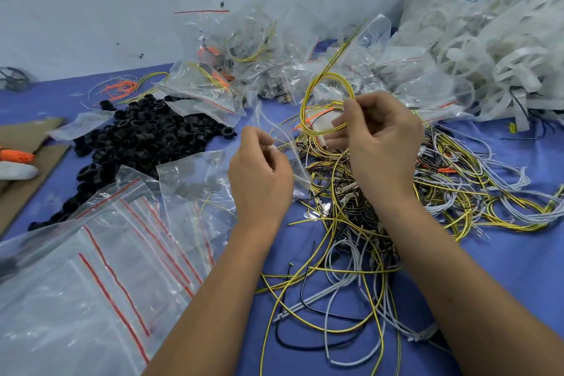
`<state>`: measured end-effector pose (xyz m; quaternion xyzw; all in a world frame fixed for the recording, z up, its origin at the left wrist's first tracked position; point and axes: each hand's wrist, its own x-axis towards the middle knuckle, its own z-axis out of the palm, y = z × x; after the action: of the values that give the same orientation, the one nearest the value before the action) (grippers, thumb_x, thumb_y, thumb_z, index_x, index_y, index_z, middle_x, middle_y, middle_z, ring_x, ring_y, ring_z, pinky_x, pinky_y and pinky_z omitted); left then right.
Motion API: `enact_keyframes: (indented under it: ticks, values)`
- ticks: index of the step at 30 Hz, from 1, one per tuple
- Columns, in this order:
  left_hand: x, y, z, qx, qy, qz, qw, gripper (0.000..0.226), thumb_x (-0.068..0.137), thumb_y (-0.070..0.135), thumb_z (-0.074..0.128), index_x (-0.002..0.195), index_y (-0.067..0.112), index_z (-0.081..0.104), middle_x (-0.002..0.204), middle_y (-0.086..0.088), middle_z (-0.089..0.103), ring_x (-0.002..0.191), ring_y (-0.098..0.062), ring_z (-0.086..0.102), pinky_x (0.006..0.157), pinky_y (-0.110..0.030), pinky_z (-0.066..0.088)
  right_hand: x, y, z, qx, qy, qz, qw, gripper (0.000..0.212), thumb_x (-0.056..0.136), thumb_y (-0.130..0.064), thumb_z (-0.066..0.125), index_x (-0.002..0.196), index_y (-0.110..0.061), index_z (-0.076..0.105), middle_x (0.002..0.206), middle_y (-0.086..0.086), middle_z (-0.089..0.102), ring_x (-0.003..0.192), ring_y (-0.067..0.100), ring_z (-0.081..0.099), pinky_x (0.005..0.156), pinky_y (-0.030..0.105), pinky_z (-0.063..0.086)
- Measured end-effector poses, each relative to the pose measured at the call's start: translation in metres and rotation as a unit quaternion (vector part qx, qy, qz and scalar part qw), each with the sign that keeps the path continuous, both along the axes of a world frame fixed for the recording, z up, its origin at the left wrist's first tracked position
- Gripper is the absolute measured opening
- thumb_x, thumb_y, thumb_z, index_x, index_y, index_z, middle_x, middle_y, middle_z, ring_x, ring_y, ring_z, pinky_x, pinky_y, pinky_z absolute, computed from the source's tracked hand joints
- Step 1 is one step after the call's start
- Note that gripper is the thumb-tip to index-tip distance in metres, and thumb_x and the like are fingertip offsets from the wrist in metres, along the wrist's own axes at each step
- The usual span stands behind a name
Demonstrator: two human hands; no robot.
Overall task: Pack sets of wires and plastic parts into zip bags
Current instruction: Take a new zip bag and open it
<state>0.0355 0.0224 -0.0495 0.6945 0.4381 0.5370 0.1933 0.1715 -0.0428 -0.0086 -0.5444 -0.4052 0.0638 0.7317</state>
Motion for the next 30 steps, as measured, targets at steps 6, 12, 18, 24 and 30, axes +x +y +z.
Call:
enact_keyframes:
  ticks: [6,12,18,24,30]
  values:
    - [0.002,-0.004,0.002,0.022,-0.005,-0.009,1.000,0.015,0.089,0.008,0.056,0.095,0.019,0.048,0.075,0.008,0.058,0.064,-0.014,0.055,0.061,-0.034,0.041,-0.017,0.004,-0.011,-0.045,-0.041,0.061,0.996,0.012,0.099,-0.010,0.065,0.088,-0.004,0.066,0.071,0.008,0.071,0.059,0.019,0.075,0.054,0.038,0.063]
    - [0.004,-0.009,0.006,0.054,0.003,-0.011,0.998,0.017,0.088,0.003,0.058,0.095,0.015,0.049,0.082,0.002,0.060,0.074,-0.024,0.058,0.066,-0.044,0.046,-0.019,0.006,-0.014,-0.135,-0.067,0.117,0.982,0.009,0.097,-0.006,0.067,0.088,-0.005,0.064,0.067,0.006,0.072,0.054,0.020,0.073,0.053,0.047,0.062]
    - [0.004,-0.008,0.004,0.026,0.002,0.006,1.000,0.014,0.087,0.003,0.056,0.094,0.014,0.050,0.082,0.003,0.059,0.077,-0.024,0.059,0.069,-0.048,0.049,-0.017,0.001,-0.003,0.000,0.029,0.010,1.000,0.013,0.099,-0.008,0.062,0.087,-0.012,0.060,0.072,0.005,0.073,0.058,0.020,0.075,0.052,0.034,0.061]
    - [0.005,-0.008,0.004,0.018,-0.016,0.011,1.000,0.012,0.089,0.004,0.058,0.094,0.013,0.051,0.080,0.004,0.061,0.072,-0.019,0.060,0.067,-0.045,0.050,-0.022,0.003,-0.008,-0.025,0.029,0.023,0.999,0.014,0.097,-0.006,0.064,0.085,-0.008,0.060,0.073,0.008,0.074,0.060,0.022,0.075,0.054,0.038,0.063]
    - [0.007,-0.010,0.004,0.028,-0.027,0.019,0.999,0.014,0.089,0.005,0.059,0.095,0.014,0.050,0.080,0.008,0.058,0.071,-0.016,0.058,0.066,-0.044,0.049,-0.022,0.005,-0.015,-0.081,-0.056,0.028,0.995,0.010,0.096,-0.010,0.066,0.086,-0.009,0.062,0.071,0.004,0.072,0.054,0.015,0.073,0.048,0.040,0.061]
